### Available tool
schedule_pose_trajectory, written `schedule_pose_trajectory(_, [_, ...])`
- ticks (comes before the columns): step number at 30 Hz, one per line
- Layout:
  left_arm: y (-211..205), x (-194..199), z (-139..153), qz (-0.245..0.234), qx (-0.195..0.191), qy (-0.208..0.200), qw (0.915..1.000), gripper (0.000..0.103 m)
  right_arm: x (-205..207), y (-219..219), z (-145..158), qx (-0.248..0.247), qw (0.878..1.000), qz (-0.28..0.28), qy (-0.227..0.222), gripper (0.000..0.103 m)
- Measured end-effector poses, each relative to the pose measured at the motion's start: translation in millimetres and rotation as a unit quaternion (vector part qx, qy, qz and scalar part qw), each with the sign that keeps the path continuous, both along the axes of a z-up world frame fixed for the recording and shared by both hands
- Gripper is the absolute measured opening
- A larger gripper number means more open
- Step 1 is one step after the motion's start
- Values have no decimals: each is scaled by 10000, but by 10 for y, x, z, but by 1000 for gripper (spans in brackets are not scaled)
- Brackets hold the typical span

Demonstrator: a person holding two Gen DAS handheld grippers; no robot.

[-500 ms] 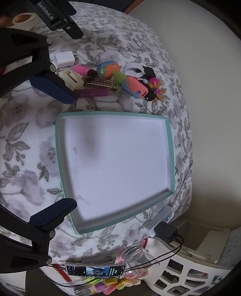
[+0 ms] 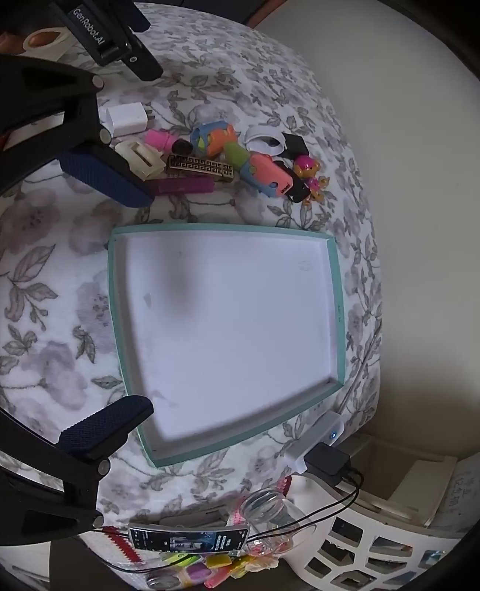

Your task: Organize rigid objects

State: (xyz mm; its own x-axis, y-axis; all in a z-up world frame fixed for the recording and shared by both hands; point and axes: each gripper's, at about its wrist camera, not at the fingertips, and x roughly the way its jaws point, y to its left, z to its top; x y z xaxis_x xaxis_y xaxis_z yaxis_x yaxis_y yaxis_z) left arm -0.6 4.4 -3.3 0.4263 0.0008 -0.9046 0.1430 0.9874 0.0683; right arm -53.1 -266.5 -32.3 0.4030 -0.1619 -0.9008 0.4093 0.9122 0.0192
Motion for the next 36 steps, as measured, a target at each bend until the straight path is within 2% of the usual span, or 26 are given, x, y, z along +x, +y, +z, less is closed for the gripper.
schedule_pose_trajectory(36, [-31,-1,-1,-2,86,21,10000,103,1,33,14,-55,10000,45,-10,103])
